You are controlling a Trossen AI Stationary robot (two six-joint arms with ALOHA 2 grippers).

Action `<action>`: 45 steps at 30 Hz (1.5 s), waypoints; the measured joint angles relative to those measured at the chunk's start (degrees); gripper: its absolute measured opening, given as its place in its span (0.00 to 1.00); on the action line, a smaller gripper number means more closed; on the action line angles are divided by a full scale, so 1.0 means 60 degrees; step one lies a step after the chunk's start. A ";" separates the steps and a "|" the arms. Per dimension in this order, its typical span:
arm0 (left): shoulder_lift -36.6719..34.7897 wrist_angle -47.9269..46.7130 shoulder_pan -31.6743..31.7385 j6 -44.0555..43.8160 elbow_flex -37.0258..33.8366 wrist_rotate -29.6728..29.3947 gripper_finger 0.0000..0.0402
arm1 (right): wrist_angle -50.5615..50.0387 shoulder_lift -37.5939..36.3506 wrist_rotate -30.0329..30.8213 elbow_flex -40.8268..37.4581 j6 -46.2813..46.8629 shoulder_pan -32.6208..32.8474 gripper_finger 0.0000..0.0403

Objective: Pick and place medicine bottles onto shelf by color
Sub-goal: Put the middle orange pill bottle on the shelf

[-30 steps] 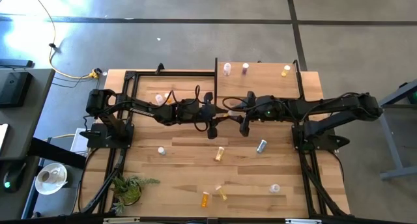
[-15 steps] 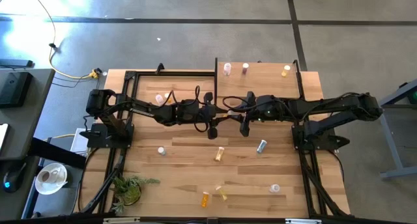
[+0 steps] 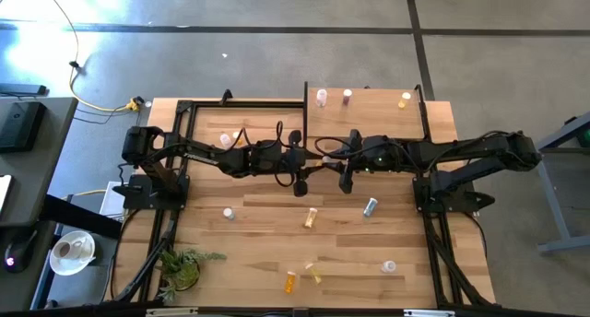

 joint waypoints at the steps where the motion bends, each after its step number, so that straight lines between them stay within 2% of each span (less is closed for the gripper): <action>1: 0.0000 -0.0011 0.0000 0.0014 0.0000 -0.0001 0.31 | -0.0002 0.0000 0.0038 0.0000 0.0003 0.0000 0.25; 6: 0.0000 -0.0074 -0.0004 0.0005 0.0000 -0.0092 0.42 | -0.0070 -0.0017 0.0208 0.0000 0.0002 0.0000 0.25; 10: -0.0115 -0.0156 0.0024 0.0058 0.0000 -0.0160 0.47 | -0.0235 -0.0173 0.0439 -0.0004 0.0003 0.0000 0.25; 17: -0.0477 -0.0423 0.0073 0.0176 0.0011 -0.0309 0.47 | -0.0785 -0.0857 0.1549 -0.0004 -0.0211 -0.0004 0.25; 23: -0.0913 -0.1097 0.0080 0.0667 0.0004 -0.0847 0.46 | -0.0932 -0.1677 0.1642 -0.0004 -0.0443 -0.0404 0.25; 31: -0.1710 -0.2323 0.0277 0.0843 0.0004 -0.0721 0.46 | -0.0901 -0.2631 0.1643 0.0013 -0.1331 -0.1524 0.24; 35: -0.2085 -0.2982 0.0611 0.0670 0.0004 -0.0085 0.46 | -0.1493 -0.2714 0.1643 0.0533 -0.1818 -0.2106 0.24; 42: -0.2197 -0.3337 0.1530 -0.0175 0.0007 0.2188 0.46 | -0.2821 -0.2472 0.1640 0.2071 -0.2429 -0.3213 0.24; 45: -0.2124 -0.3349 0.1744 -0.0405 -0.0055 0.2626 0.46 | -0.3302 -0.2367 0.1641 0.2621 -0.2521 -0.3794 0.24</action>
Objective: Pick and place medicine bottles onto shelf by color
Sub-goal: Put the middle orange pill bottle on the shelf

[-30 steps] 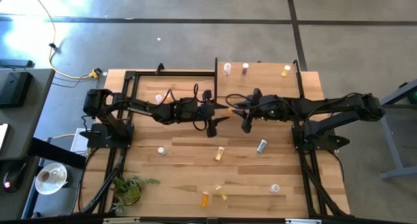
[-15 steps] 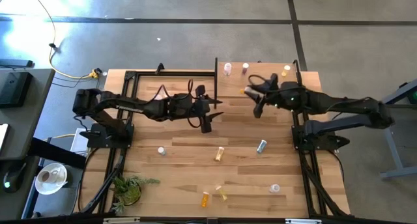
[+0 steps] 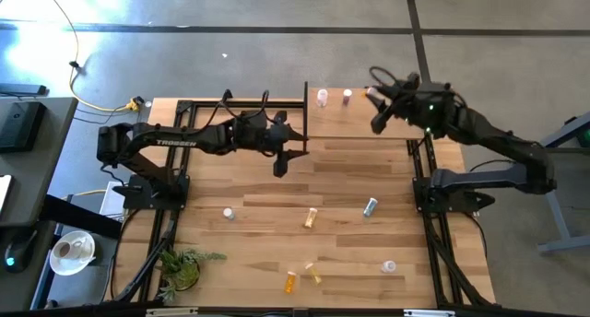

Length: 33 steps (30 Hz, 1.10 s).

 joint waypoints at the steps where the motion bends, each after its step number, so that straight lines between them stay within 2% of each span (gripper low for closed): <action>1: 0.0004 0.0001 0.0039 -0.0013 -0.0064 0.0081 0.46 | -0.0076 0.0012 -0.0004 0.0116 0.0001 -0.0211 0.24; 5: 0.0000 0.0515 0.0088 -0.0151 -0.0415 0.0342 0.46 | -0.0320 0.0064 -0.0089 0.0337 0.0011 -0.1121 0.24; 9: 0.0004 0.1001 0.0095 -0.0261 -0.0873 0.0331 0.46 | -0.0731 0.0253 -0.0611 0.0337 0.0370 -0.2071 0.24; 16: 0.0004 0.1597 0.0114 -0.0687 -0.1556 0.0326 0.46 | -0.1608 0.1164 -0.1412 0.0336 0.0941 -0.3272 0.24; 25: 0.0007 0.1953 0.0114 -0.0759 -0.1985 0.0304 0.46 | -0.1805 0.2484 -0.1960 0.0330 0.1757 -0.4060 0.24; 28: 0.0007 0.1987 0.0114 -0.0759 -0.1985 0.0304 0.46 | -0.1800 0.2703 -0.2381 0.0319 0.1931 -0.4239 0.24; 33: 0.0007 0.2025 0.0114 -0.0759 -0.1985 0.0306 0.46 | -0.1665 0.2743 -0.2533 -0.0118 0.2158 -0.4481 0.24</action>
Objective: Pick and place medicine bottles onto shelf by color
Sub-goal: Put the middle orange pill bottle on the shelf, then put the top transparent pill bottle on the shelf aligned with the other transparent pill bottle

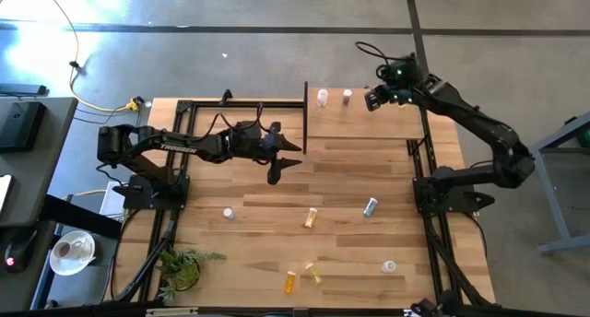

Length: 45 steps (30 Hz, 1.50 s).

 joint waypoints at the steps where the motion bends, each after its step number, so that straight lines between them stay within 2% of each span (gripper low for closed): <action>1: 0.0000 0.0002 0.0000 -0.0001 0.0000 0.0000 0.46 | 0.0002 0.0000 -0.0050 -0.0119 0.0034 -0.0067 0.24; 6: 0.0000 0.0007 0.0000 0.0000 0.0000 0.0000 0.46 | 0.0668 0.0004 -0.0558 -0.0770 0.0147 -0.0294 0.24; 25: 0.0000 0.0073 0.0017 0.0000 0.0000 0.0000 0.46 | 0.0699 0.0109 -0.0565 -0.0776 -0.0060 -0.0301 0.25; 37: 0.0000 0.0073 0.0025 0.0000 0.0000 -0.0004 0.46 | 0.0629 0.0124 -0.0342 -0.0776 -0.0067 -0.0297 0.43; 45: 0.0000 0.0038 0.0025 0.0000 0.0000 -0.0004 0.46 | 0.0612 0.0106 -0.0342 -0.0406 -0.0132 -0.0297 0.45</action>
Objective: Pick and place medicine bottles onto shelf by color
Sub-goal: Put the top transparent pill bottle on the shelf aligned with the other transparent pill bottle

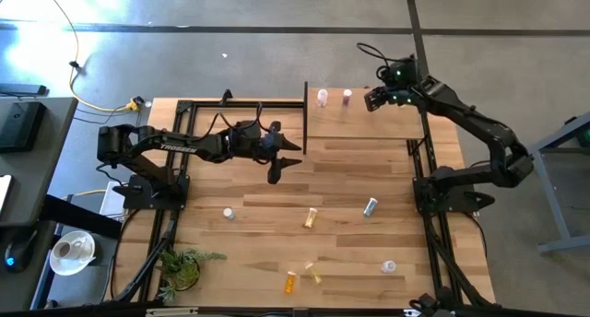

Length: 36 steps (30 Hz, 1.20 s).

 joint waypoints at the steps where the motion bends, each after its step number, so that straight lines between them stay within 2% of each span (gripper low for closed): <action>1: 0.0000 -0.0038 0.0000 -0.0003 0.0000 -0.0005 0.46 | -0.0091 0.0000 0.0000 0.0119 -0.0007 0.0000 0.45; 9: -0.0450 -0.1062 0.0066 -0.0174 -0.0003 -0.0187 0.46 | -0.1052 -0.0023 -0.0007 0.1013 -0.0203 0.0166 0.45; 21: -0.1608 -0.3946 -0.0207 -0.0720 -0.0006 -0.2321 0.46 | -0.1406 -0.1088 0.0004 0.1363 -0.0511 0.1463 0.45; 27: -0.1940 -0.4011 -0.0618 -0.1306 -0.0876 -0.3458 0.46 | -0.1637 -0.1509 0.0000 0.1363 -0.0511 0.2355 0.45; 36: -0.2993 -0.4660 -0.0656 -0.2469 -0.2008 -0.3986 0.46 | -0.1822 -0.1563 0.0004 0.1363 -0.0511 0.3536 0.45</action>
